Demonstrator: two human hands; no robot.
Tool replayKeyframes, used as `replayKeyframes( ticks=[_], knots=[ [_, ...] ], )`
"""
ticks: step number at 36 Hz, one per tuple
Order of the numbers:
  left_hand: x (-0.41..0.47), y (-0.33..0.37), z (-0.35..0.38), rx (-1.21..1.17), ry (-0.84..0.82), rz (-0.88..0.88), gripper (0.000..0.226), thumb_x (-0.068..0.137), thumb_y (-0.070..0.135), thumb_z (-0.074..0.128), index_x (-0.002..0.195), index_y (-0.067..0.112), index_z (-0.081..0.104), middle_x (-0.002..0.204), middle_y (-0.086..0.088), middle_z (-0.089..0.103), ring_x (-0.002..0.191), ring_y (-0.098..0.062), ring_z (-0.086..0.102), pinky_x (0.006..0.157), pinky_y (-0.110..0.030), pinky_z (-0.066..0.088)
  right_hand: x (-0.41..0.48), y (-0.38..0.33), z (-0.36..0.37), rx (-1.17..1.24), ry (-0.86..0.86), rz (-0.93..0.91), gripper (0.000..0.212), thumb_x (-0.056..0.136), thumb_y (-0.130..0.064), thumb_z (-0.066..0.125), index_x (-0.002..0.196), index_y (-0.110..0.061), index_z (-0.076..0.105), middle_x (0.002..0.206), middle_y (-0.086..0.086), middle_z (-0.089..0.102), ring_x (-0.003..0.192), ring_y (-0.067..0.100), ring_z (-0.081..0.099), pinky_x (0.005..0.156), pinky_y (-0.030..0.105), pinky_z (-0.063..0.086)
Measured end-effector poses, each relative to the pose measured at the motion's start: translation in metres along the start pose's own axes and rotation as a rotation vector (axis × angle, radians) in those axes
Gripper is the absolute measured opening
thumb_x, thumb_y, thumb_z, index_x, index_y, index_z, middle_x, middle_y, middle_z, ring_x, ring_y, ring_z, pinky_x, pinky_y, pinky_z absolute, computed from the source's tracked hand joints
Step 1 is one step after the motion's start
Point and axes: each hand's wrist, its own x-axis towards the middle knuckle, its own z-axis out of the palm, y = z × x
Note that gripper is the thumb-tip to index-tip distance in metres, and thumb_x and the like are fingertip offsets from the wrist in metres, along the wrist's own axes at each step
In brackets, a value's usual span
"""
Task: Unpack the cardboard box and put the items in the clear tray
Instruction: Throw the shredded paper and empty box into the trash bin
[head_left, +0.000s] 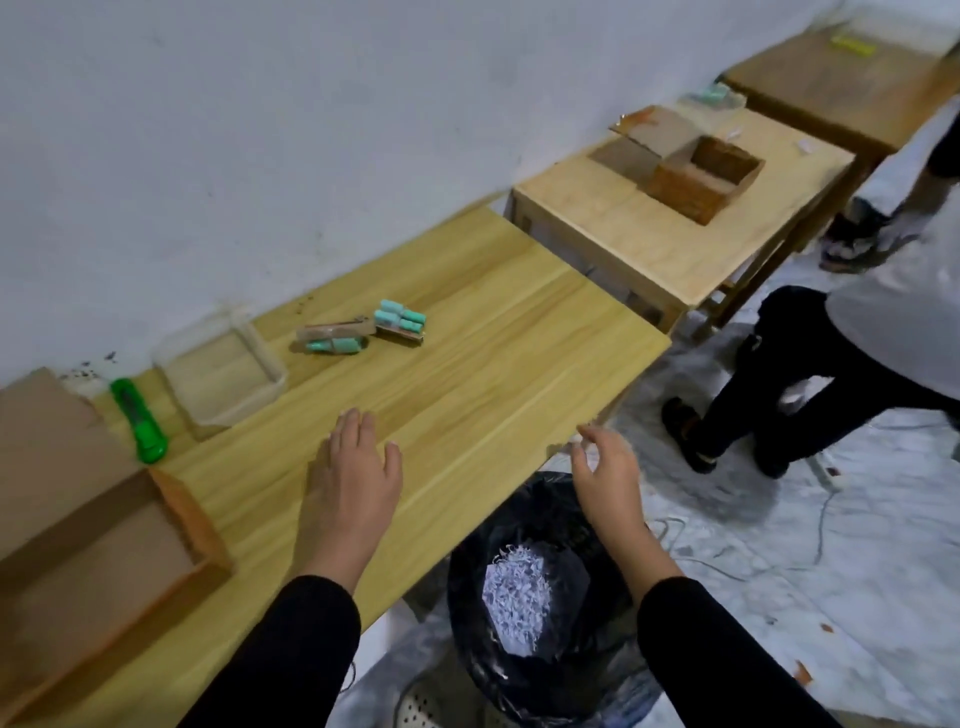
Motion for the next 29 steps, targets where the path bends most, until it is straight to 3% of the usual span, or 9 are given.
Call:
replayKeyframes(
  ticks=[9,13,17,21,24,25,26,27,29],
  knots=[
    [-0.022,-0.08,-0.082,-0.063,0.353,-0.218,0.043,0.098,0.025,0.039,0.136,0.006,0.039,0.145,-0.013,0.038,0.136,-0.028,0.03,0.111,-0.042,0.031,-0.013,-0.129,0.087,0.036,-0.262,-0.365,0.029,0.092,-0.016,0.05,0.12,-0.01,0.055,0.122,0.008,0.059,0.117,0.02,0.051,0.098,0.027,0.038],
    [-0.049,-0.138,-0.106,-0.081,0.544,-0.373,0.038,0.096,0.019,0.044,0.127,-0.003,0.046,0.132,-0.023,0.047,0.126,-0.039,0.04,0.106,-0.05,0.035,-0.042,-0.167,0.139,0.056,-0.502,-0.471,0.034,0.091,-0.017,0.052,0.125,-0.012,0.053,0.126,0.008,0.056,0.119,0.021,0.049,0.101,0.03,0.037],
    [-0.082,-0.193,-0.117,-0.151,0.655,-0.642,0.042,0.095,0.021,0.044,0.126,-0.006,0.047,0.126,-0.027,0.051,0.117,-0.043,0.047,0.097,-0.05,0.04,-0.076,-0.195,0.182,0.078,-0.753,-0.45,0.041,0.092,-0.028,0.05,0.131,-0.018,0.045,0.131,0.003,0.052,0.118,0.019,0.05,0.101,0.037,0.043],
    [-0.108,-0.236,-0.111,-0.286,0.619,-0.763,0.045,0.096,0.014,0.044,0.136,-0.005,0.037,0.134,-0.029,0.046,0.123,-0.045,0.044,0.099,-0.05,0.038,-0.101,-0.213,0.213,0.089,-0.868,-0.433,0.048,0.091,-0.029,0.052,0.137,-0.018,0.039,0.135,0.004,0.049,0.123,0.02,0.047,0.105,0.037,0.04],
    [-0.118,-0.244,-0.105,-0.466,0.487,-0.7,0.05,0.1,0.019,0.036,0.146,0.006,0.024,0.148,-0.016,0.035,0.135,-0.032,0.036,0.106,-0.038,0.036,-0.11,-0.218,0.23,0.09,-0.897,-0.452,0.051,0.092,-0.02,0.051,0.14,-0.017,0.035,0.135,-0.003,0.047,0.126,0.012,0.042,0.105,0.026,0.034],
    [-0.12,-0.242,-0.105,-0.525,0.456,-0.689,0.049,0.1,0.019,0.033,0.147,0.008,0.024,0.143,-0.01,0.043,0.129,-0.026,0.043,0.102,-0.026,0.038,-0.112,-0.219,0.233,0.085,-0.89,-0.447,0.051,0.092,-0.017,0.05,0.141,-0.017,0.034,0.137,-0.002,0.046,0.127,0.014,0.042,0.104,0.024,0.033],
    [-0.12,-0.239,-0.105,-0.562,0.444,-0.682,0.047,0.101,0.017,0.032,0.146,0.009,0.025,0.126,0.0,0.055,0.111,-0.015,0.055,0.09,-0.012,0.039,-0.112,-0.218,0.235,0.083,-0.876,-0.446,0.051,0.092,-0.016,0.05,0.141,-0.017,0.034,0.14,0.001,0.046,0.128,0.016,0.043,0.104,0.024,0.032],
    [-0.119,-0.237,-0.105,-0.576,0.452,-0.679,0.045,0.101,0.015,0.031,0.146,0.009,0.027,0.1,0.015,0.055,0.086,0.002,0.051,0.073,-0.004,0.039,-0.112,-0.217,0.235,0.078,-0.867,-0.439,0.051,0.092,-0.014,0.049,0.141,-0.017,0.034,0.141,0.003,0.046,0.128,0.018,0.044,0.103,0.023,0.032],
    [-0.116,-0.231,-0.105,-0.581,0.456,-0.694,0.045,0.101,0.015,0.03,0.146,0.011,0.028,0.073,0.023,0.031,0.062,0.009,0.028,0.054,-0.008,0.028,-0.112,-0.214,0.233,0.071,-0.855,-0.436,0.052,0.092,-0.014,0.05,0.141,-0.019,0.035,0.139,0.004,0.049,0.125,0.019,0.047,0.102,0.024,0.034]
  ],
)
